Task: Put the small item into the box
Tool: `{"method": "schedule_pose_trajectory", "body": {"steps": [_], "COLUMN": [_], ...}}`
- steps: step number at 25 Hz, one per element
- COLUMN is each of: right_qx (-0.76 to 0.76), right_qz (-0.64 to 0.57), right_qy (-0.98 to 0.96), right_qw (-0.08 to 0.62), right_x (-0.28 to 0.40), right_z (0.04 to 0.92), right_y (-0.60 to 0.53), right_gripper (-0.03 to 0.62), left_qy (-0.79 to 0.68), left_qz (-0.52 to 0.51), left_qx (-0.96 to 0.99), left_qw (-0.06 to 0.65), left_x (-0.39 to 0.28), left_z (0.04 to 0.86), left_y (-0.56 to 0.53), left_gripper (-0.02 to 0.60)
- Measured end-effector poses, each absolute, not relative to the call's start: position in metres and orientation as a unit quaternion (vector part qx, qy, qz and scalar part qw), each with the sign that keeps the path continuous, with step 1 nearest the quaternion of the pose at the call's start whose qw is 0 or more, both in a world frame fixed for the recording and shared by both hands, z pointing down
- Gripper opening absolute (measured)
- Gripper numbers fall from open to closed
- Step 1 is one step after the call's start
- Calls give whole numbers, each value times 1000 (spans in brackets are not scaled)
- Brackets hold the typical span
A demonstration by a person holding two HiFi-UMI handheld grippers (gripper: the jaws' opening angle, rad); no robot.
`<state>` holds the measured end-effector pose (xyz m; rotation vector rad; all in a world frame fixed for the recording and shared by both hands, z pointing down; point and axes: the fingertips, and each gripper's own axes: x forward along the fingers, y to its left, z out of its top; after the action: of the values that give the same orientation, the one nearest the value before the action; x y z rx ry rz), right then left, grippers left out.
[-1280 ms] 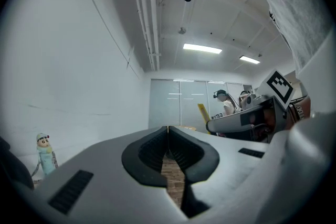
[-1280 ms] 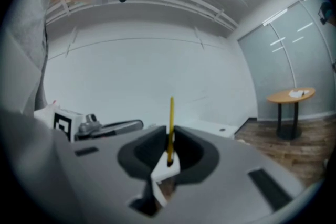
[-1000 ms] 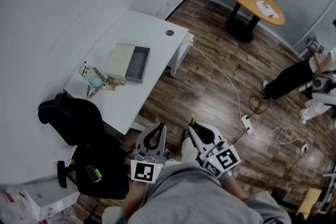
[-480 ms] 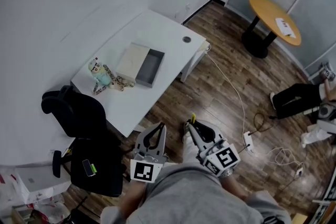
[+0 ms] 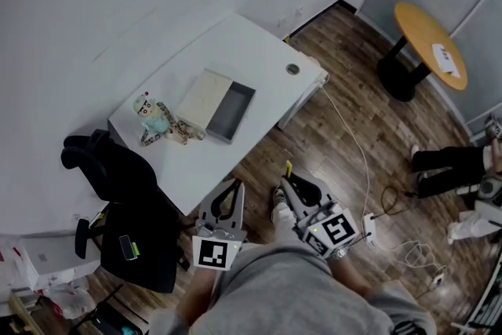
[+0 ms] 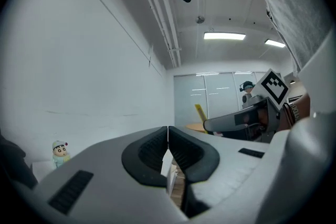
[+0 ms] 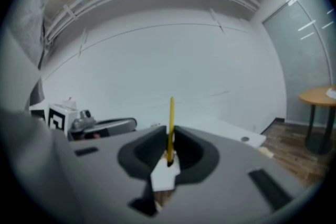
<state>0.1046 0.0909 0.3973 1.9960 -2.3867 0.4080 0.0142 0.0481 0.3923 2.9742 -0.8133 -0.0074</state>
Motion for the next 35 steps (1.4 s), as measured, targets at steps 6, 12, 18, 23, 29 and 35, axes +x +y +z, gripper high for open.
{"method": "schedule_pose_trajectory", "body": {"steps": [6, 12, 18, 23, 29, 35], "right_qx": [612, 588, 548, 506, 465, 441], "right_qz": [137, 149, 155, 154, 149, 161], "right_qy": [-779, -795, -822, -848, -870, -879], "right_qw": [10, 16, 28, 45, 67, 83], "right_x": [130, 164, 194, 212, 223, 215], "right_z": [398, 404, 412, 420, 430, 444], "right_y": [50, 22, -7, -32, -52, -71], "right_gripper": [66, 66, 66, 66, 66, 66], "left_qy": [-301, -335, -381, -428, -473, -493], "left_qz": [3, 13, 14, 13, 5, 22], "left_qx": [953, 942, 924, 903, 881, 869], "left_qw": [30, 31, 27, 22, 28, 37], "left_x": [34, 59, 85, 99, 105, 97], "left_z": [389, 390, 387, 389, 393, 402], "left_y": [10, -15, -38, -54, -64, -70], "left_gripper": [37, 37, 37, 37, 37, 37]}}
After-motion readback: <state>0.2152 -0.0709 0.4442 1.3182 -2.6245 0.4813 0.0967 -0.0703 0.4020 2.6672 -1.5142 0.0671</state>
